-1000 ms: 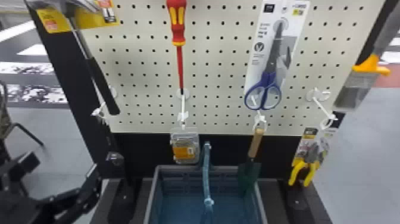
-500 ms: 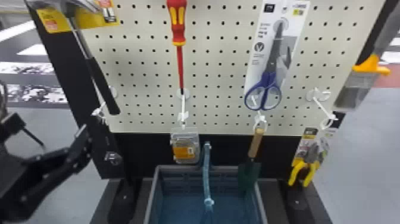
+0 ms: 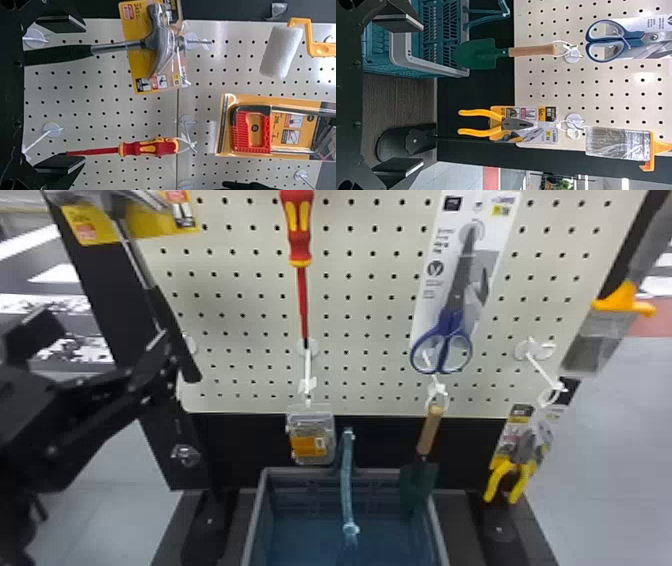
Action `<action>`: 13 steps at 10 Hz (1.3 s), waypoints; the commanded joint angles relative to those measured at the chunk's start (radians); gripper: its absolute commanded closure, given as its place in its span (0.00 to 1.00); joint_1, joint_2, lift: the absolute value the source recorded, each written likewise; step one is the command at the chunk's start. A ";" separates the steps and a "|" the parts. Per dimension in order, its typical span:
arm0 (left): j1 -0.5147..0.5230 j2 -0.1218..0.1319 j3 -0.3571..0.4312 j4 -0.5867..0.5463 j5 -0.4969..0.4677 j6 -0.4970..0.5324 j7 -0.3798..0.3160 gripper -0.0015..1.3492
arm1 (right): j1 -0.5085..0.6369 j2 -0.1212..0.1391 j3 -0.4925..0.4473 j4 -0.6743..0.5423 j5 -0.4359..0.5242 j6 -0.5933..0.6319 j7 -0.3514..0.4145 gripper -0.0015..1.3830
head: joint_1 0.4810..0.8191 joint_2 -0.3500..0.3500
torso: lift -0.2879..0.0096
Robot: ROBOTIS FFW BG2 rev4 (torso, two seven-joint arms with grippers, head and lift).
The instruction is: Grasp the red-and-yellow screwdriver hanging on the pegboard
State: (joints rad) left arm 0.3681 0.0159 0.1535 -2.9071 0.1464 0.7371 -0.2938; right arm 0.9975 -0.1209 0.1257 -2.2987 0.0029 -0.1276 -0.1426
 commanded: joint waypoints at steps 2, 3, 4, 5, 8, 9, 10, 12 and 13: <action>-0.112 0.009 -0.025 0.000 0.007 0.064 -0.021 0.10 | -0.009 0.001 0.002 0.003 0.002 0.002 0.002 0.08 | 0.20 0.50 | 0.63; -0.155 0.015 -0.035 0.000 0.012 0.096 -0.028 0.10 | -0.011 0.001 0.002 0.003 0.003 0.003 0.003 0.08 | 0.20 0.50 | 0.63; -0.204 0.022 -0.043 0.000 0.018 0.140 -0.041 0.10 | -0.016 0.000 0.005 0.003 0.005 0.005 0.005 0.08 | 0.20 0.50 | 0.63; -0.245 0.033 -0.051 0.000 0.018 0.163 -0.061 0.10 | -0.026 0.001 0.011 0.010 0.005 0.006 0.006 0.08 | 0.20 0.50 | 0.63; -0.353 0.058 -0.086 0.019 0.051 0.235 -0.080 0.10 | -0.033 0.001 0.014 0.015 0.006 0.009 0.011 0.08 | 0.20 0.50 | 0.63; -0.395 0.070 -0.103 0.056 0.055 0.246 -0.107 0.10 | -0.037 0.001 0.014 0.015 0.008 0.011 0.011 0.08 | 0.20 0.50 | 0.63; -0.413 0.070 -0.112 0.088 0.087 0.248 -0.108 0.10 | -0.043 0.001 0.017 0.017 0.008 0.011 0.012 0.08 | 0.20 0.50 | 0.63; -0.456 0.070 -0.143 0.140 0.097 0.255 -0.119 0.10 | -0.041 0.001 0.019 0.020 0.008 0.011 0.012 0.08 | 0.20 0.50 | 0.63; -0.490 0.073 -0.160 0.189 0.101 0.254 -0.134 0.10 | -0.043 0.001 0.019 0.020 0.008 0.011 0.012 0.08 | 0.20 0.50 | 0.63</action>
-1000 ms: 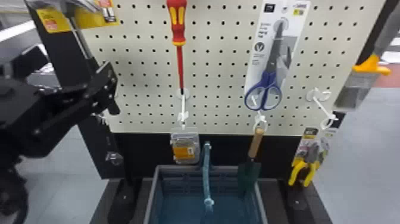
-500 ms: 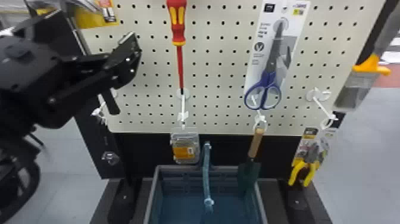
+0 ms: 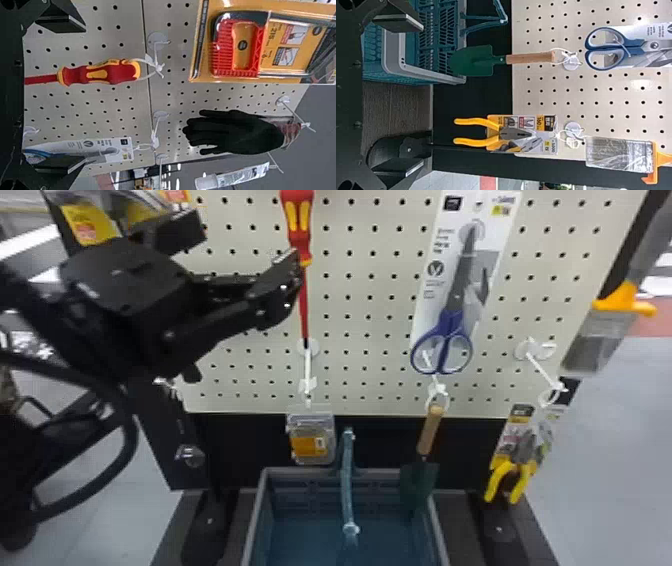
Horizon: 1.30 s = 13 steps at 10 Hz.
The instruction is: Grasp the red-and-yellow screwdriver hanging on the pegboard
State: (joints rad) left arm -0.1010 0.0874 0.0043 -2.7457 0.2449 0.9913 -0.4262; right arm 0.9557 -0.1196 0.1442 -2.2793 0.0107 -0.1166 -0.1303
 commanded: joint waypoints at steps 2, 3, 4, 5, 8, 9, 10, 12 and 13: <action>-0.087 0.009 -0.043 0.106 -0.016 0.000 -0.037 0.10 | -0.004 0.000 0.000 0.000 0.000 0.000 0.000 0.08 | 0.20 0.50 | 0.63; -0.115 0.014 -0.053 0.128 -0.027 0.000 -0.048 0.10 | -0.004 0.000 0.000 0.000 0.000 0.000 0.001 0.08 | 0.20 0.50 | 0.63; -0.139 0.021 -0.060 0.170 -0.029 0.000 -0.066 0.10 | -0.004 0.000 0.000 0.000 0.000 0.000 0.001 0.08 | 0.20 0.50 | 0.63; -0.160 0.025 -0.066 0.207 -0.026 -0.002 -0.083 0.10 | -0.004 0.000 0.000 0.000 0.000 0.000 0.001 0.08 | 0.20 0.50 | 0.63; -0.257 0.044 -0.098 0.302 -0.062 -0.017 -0.135 0.10 | -0.004 0.000 0.000 0.000 0.002 0.000 0.001 0.08 | 0.20 0.50 | 0.63; -0.294 0.057 -0.110 0.332 -0.067 -0.025 -0.152 0.10 | -0.006 0.000 0.000 0.003 0.002 0.000 0.001 0.08 | 0.20 0.50 | 0.63; -0.317 0.069 -0.116 0.351 -0.072 -0.026 -0.161 0.10 | -0.008 0.000 0.000 0.003 0.002 0.000 0.003 0.08 | 0.20 0.50 | 0.63; -0.349 0.084 -0.127 0.364 -0.079 -0.017 -0.167 0.10 | -0.008 0.002 0.000 0.003 0.002 0.000 0.003 0.08 | 0.20 0.50 | 0.63; -0.364 0.092 -0.132 0.371 -0.079 -0.011 -0.169 0.11 | -0.010 0.003 0.000 0.003 0.002 0.000 0.003 0.08 | 0.20 0.50 | 0.63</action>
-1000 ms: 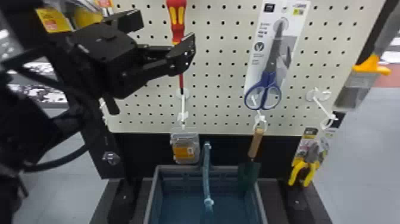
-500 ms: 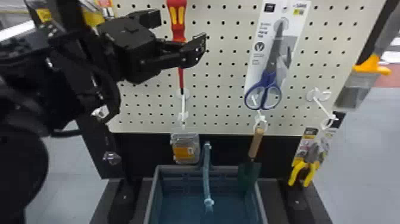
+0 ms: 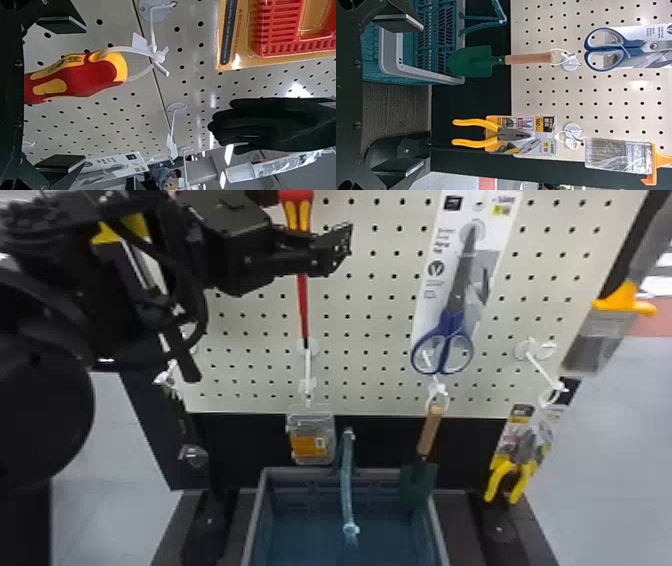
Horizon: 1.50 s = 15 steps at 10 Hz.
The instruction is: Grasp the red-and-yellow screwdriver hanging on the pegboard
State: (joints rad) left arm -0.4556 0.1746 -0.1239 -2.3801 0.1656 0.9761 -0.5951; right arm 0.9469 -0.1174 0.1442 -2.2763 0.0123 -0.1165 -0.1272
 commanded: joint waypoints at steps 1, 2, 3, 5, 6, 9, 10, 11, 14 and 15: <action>-0.023 0.008 -0.005 0.020 0.020 0.012 0.000 0.17 | -0.004 0.001 0.000 0.000 0.000 0.000 0.000 0.08 | 0.20 0.50 | 0.63; -0.031 0.011 -0.005 0.030 0.035 0.013 0.000 0.32 | -0.006 0.001 0.000 0.002 0.002 0.000 0.001 0.08 | 0.20 0.50 | 0.63; -0.038 0.013 -0.011 0.027 0.034 0.016 0.000 0.48 | -0.008 -0.001 0.000 0.002 0.002 0.000 0.003 0.08 | 0.20 0.50 | 0.63; -0.042 0.016 -0.016 0.025 0.034 0.024 0.000 0.68 | -0.012 -0.001 0.000 0.005 0.003 0.000 0.004 0.08 | 0.20 0.50 | 0.63; -0.042 0.016 -0.014 0.025 0.034 0.024 0.001 0.78 | -0.014 0.001 0.000 0.005 0.003 0.000 0.006 0.08 | 0.20 0.50 | 0.63; -0.038 0.017 -0.023 0.023 0.026 0.016 0.001 0.90 | -0.014 -0.001 0.000 0.005 0.003 0.000 0.008 0.08 | 0.20 0.50 | 0.63; -0.038 0.017 -0.023 0.023 0.025 0.016 0.001 0.90 | -0.014 -0.001 0.000 0.007 0.003 0.000 0.008 0.08 | 0.20 0.50 | 0.63; -0.038 0.017 -0.023 0.023 0.025 0.015 0.001 0.90 | -0.014 -0.001 0.000 0.007 0.003 0.000 0.008 0.08 | 0.20 0.50 | 0.63; -0.038 0.017 -0.023 0.023 0.028 0.015 0.001 0.90 | -0.016 -0.001 0.000 0.007 0.003 0.000 0.008 0.08 | 0.20 0.50 | 0.63; -0.038 0.017 -0.023 0.023 0.029 0.016 0.001 0.90 | -0.016 -0.001 0.000 0.007 0.003 0.000 0.008 0.08 | 0.20 0.50 | 0.63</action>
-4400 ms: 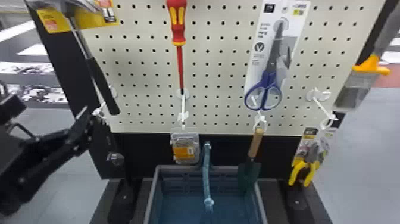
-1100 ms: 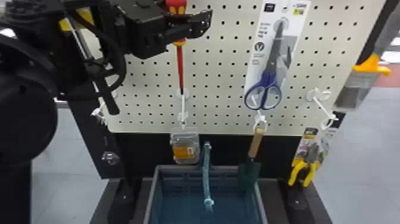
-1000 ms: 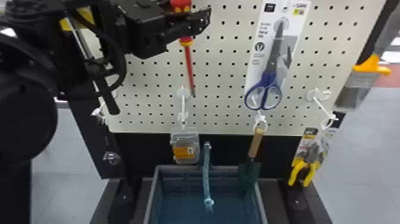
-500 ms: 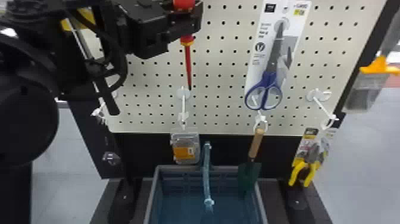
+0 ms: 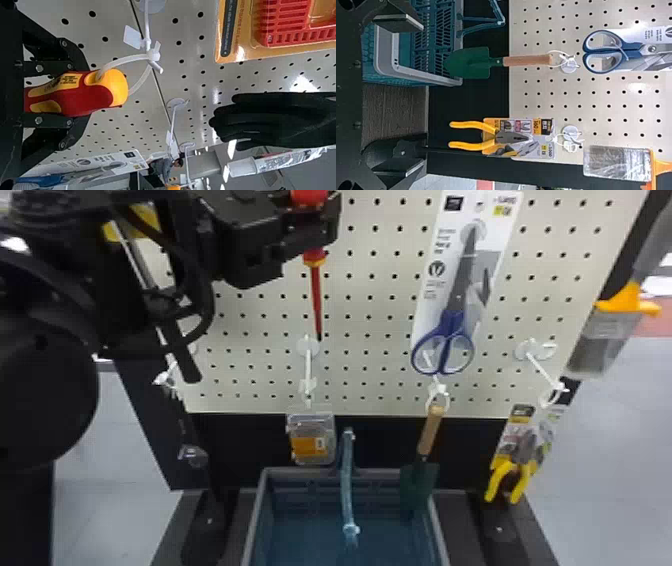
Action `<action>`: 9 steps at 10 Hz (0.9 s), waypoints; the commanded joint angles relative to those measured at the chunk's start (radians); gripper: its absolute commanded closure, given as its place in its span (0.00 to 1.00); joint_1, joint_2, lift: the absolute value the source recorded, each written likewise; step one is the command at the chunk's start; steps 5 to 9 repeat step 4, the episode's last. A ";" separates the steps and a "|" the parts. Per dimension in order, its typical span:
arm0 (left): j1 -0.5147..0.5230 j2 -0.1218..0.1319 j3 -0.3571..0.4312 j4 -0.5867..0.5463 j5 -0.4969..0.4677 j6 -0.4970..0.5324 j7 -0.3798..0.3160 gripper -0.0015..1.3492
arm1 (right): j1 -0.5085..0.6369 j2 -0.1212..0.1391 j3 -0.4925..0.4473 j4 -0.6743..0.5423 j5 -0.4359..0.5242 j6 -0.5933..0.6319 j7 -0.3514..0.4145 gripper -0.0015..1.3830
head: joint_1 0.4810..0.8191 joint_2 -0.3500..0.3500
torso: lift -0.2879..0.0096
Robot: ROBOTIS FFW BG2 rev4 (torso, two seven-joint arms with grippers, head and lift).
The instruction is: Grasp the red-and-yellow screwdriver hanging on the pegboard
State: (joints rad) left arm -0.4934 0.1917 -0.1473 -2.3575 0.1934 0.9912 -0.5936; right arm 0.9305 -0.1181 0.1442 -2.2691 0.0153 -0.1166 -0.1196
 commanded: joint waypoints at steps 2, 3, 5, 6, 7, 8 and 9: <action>0.002 0.000 0.000 0.000 0.003 0.001 0.000 0.90 | 0.000 0.000 0.000 0.000 0.000 0.000 0.000 0.08 | 0.20 0.50 | 0.63; 0.002 -0.002 0.000 0.000 0.005 0.001 0.002 0.89 | 0.000 0.000 0.000 0.000 0.000 0.000 0.000 0.08 | 0.20 0.50 | 0.63; 0.002 -0.002 0.000 0.000 0.005 0.000 0.002 0.89 | 0.000 0.000 0.000 0.000 0.000 0.000 0.000 0.08 | 0.20 0.50 | 0.63; 0.002 -0.002 0.000 0.000 0.005 0.000 0.002 0.89 | 0.000 0.000 0.000 0.000 0.000 0.000 0.000 0.08 | 0.20 0.50 | 0.63; 0.002 -0.002 0.000 0.000 0.005 0.000 0.002 0.89 | 0.000 0.000 0.000 0.000 0.000 0.000 0.000 0.08 | 0.20 0.50 | 0.63; 0.002 -0.002 0.000 0.000 0.005 0.000 0.002 0.89 | 0.000 0.000 0.000 0.000 0.000 0.000 0.000 0.08 | 0.20 0.50 | 0.63; 0.002 -0.002 0.000 0.000 0.005 0.000 0.002 0.89 | 0.000 0.000 0.000 0.000 0.000 0.000 0.000 0.08 | 0.20 0.50 | 0.63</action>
